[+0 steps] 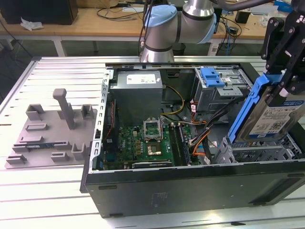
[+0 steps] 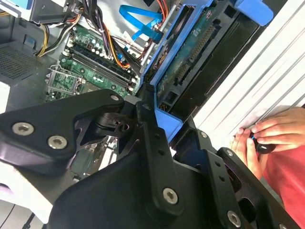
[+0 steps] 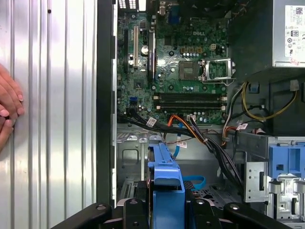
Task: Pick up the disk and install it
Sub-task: 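Insert the disk into the insertion slot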
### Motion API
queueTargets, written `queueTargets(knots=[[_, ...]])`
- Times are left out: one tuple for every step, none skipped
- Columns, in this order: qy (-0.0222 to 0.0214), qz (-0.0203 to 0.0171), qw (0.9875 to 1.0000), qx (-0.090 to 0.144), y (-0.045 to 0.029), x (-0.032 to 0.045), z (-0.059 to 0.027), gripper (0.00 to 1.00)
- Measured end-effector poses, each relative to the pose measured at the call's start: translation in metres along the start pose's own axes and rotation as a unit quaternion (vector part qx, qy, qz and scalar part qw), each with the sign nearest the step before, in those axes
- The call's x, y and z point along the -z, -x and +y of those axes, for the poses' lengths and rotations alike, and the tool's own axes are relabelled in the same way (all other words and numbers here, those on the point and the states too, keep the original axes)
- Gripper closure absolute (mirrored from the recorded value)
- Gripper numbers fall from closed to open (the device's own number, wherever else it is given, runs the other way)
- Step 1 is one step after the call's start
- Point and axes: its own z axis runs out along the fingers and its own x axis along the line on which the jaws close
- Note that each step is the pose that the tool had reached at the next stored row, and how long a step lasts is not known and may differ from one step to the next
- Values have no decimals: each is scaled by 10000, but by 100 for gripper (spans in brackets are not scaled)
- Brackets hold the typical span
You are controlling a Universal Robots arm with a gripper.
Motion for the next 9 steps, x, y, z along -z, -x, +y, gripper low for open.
queueTargets(knots=[[0, 1, 10000, 0, -1, -4, 0, 63], [0, 1, 10000, 0, -2, -7, 0, 63], [0, 1, 10000, 0, -3, -9, -1, 63], [0, 0, 10000, 0, -4, -12, -1, 63], [0, 0, 10000, 0, -6, -15, -2, 63], [0, -1, 10000, 0, -10, -18, -3, 63], [0, -1, 10000, 0, -12, -21, -3, 63], [0, -2, 10000, 0, -15, -24, -4, 63], [0, -1, 10000, 0, -17, -26, -4, 63]])
